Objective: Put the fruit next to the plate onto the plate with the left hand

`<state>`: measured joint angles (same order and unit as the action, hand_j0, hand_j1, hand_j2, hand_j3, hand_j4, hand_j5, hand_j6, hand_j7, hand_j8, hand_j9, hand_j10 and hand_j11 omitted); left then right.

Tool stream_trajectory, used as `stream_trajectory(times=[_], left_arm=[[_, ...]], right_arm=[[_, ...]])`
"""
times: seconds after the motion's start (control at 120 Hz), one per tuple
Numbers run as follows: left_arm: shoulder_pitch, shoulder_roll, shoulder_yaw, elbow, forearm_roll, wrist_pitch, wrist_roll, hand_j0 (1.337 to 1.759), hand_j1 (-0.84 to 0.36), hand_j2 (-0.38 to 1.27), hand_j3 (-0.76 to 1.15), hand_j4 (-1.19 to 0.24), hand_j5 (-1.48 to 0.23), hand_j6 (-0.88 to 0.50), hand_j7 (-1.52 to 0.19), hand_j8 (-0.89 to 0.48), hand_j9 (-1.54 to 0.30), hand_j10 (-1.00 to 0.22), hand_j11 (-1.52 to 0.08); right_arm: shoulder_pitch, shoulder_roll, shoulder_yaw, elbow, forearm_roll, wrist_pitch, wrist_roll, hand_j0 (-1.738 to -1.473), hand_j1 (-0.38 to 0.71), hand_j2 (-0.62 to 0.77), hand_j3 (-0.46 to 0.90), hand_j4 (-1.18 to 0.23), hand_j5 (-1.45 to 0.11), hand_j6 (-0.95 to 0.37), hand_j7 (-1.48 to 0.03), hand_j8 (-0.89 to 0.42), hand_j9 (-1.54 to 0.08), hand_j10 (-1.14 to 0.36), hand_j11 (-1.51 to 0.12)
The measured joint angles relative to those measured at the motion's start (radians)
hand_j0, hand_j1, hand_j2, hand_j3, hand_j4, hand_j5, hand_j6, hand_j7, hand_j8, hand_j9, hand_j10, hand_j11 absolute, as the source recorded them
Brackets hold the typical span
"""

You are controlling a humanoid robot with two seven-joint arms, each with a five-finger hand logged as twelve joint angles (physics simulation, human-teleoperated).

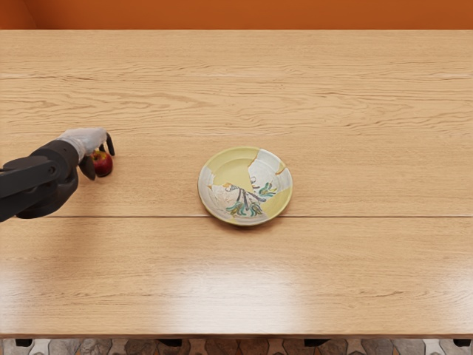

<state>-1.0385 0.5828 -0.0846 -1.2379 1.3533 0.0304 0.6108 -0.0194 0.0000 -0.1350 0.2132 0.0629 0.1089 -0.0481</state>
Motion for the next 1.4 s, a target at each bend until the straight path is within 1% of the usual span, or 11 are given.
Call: stream_trajectory(times=[0.117,0.467,0.608,0.808,0.842,0.975,1.233,1.3,1.325,1.35,1.4], left_arm=[[0.0,0.0,0.001,0.0,0.002,-0.002,0.0,1.655,-0.27,0.13,0.0,-0.57,-0.75,-0.46,-0.75,-0.53,-0.75,-0.57,-0.75],[-0.002,-0.001,0.0,0.0,-0.007,-0.004,0.001,1.649,-0.22,0.11,0.0,-0.58,-0.89,-0.44,-0.9,-0.52,-0.9,-0.66,-0.9],[-0.015,0.0,-0.003,0.0,-0.048,-0.006,0.001,1.65,-0.24,0.21,0.0,-0.58,-0.94,-0.43,-0.94,-0.52,-0.94,-0.69,-0.93],[-0.037,0.0,-0.007,0.0,-0.082,-0.007,0.001,1.651,-0.25,0.27,0.0,-0.58,-0.97,-0.43,-0.97,-0.51,-0.96,-0.71,-0.95],[-0.064,0.001,-0.007,0.0,-0.102,-0.007,0.001,1.652,-0.27,0.34,0.0,-0.58,-0.98,-0.41,-0.97,-0.5,-0.96,-0.72,-0.95],[-0.117,0.0,-0.009,0.0,-0.181,-0.005,0.001,1.653,-0.28,0.34,0.0,-0.57,-0.98,-0.42,-0.97,-0.5,-0.96,-0.72,-0.96],[-0.14,-0.005,-0.126,-0.002,-0.41,-0.008,0.001,1.655,-0.3,0.37,0.0,-0.56,-0.98,-0.41,-0.97,-0.49,-0.96,-0.73,-0.95],[-0.159,-0.039,-0.145,-0.006,-0.473,-0.012,0.001,1.655,-0.31,0.39,0.0,-0.56,-0.98,-0.41,-0.97,-0.49,-0.96,-0.73,-0.95],[-0.17,-0.045,-0.149,-0.007,-0.499,-0.014,0.001,1.655,-0.32,0.44,0.0,-0.56,-0.99,-0.4,-0.97,-0.48,-0.95,-0.73,-0.95],[-0.176,-0.058,-0.153,-0.008,-0.518,-0.018,0.001,1.655,-0.32,0.4,0.0,-0.55,-0.98,-0.41,-0.97,-0.49,-0.95,-0.73,-0.95],[-0.178,-0.081,-0.16,-0.01,-0.554,-0.029,0.001,1.655,-0.32,0.41,0.0,-0.55,-0.98,-0.4,-0.97,-0.48,-0.95,-0.73,-0.95]], right_arm=[[0.0,0.0,0.0,0.0,0.0,0.0,0.0,-1.658,-0.33,0.0,0.0,-0.01,-0.02,-0.01,-0.02,-0.01,-0.02,-0.01,-0.02],[0.001,0.0,0.0,0.0,0.0,0.0,0.001,-1.658,-0.33,0.0,0.0,-0.01,-0.02,-0.01,-0.02,-0.01,-0.02,-0.01,-0.02],[0.001,0.0,0.0,0.0,0.0,0.0,0.001,-1.658,-0.33,0.0,0.0,-0.01,-0.02,-0.01,-0.02,-0.01,-0.02,-0.01,-0.02],[0.0,0.0,0.0,0.0,0.0,0.0,0.001,-1.658,-0.33,0.0,0.0,-0.01,-0.02,-0.01,-0.02,-0.01,-0.02,-0.01,-0.02],[0.001,0.0,0.0,0.0,0.0,0.0,0.001,-1.658,-0.33,0.0,0.0,-0.01,-0.02,-0.01,-0.02,-0.01,-0.02,-0.01,-0.02],[0.001,0.0,0.0,0.0,0.0,0.0,0.001,-1.658,-0.33,0.0,0.0,-0.01,-0.02,-0.01,-0.02,-0.01,-0.02,-0.01,-0.02],[0.001,0.0,0.0,0.0,0.0,0.0,0.001,-1.658,-0.33,0.0,0.0,-0.01,-0.02,-0.01,-0.02,-0.01,-0.02,-0.01,-0.02],[0.001,0.0,0.001,0.0,0.0,0.0,0.001,-1.658,-0.33,0.0,0.0,-0.01,-0.02,-0.01,-0.02,-0.01,-0.02,-0.01,-0.02],[0.001,0.0,0.001,0.0,0.0,0.0,0.001,-1.658,-0.33,0.0,0.0,-0.01,-0.02,-0.01,-0.02,-0.01,-0.02,-0.01,-0.02],[0.001,0.0,0.001,0.0,0.0,0.0,0.001,-1.658,-0.33,0.0,0.0,-0.01,-0.02,-0.01,-0.02,-0.01,-0.02,-0.01,-0.02],[0.001,0.0,0.001,0.0,0.0,0.0,0.001,-1.658,-0.33,0.0,0.0,-0.01,-0.02,-0.01,-0.02,-0.01,-0.02,-0.01,-0.02]])
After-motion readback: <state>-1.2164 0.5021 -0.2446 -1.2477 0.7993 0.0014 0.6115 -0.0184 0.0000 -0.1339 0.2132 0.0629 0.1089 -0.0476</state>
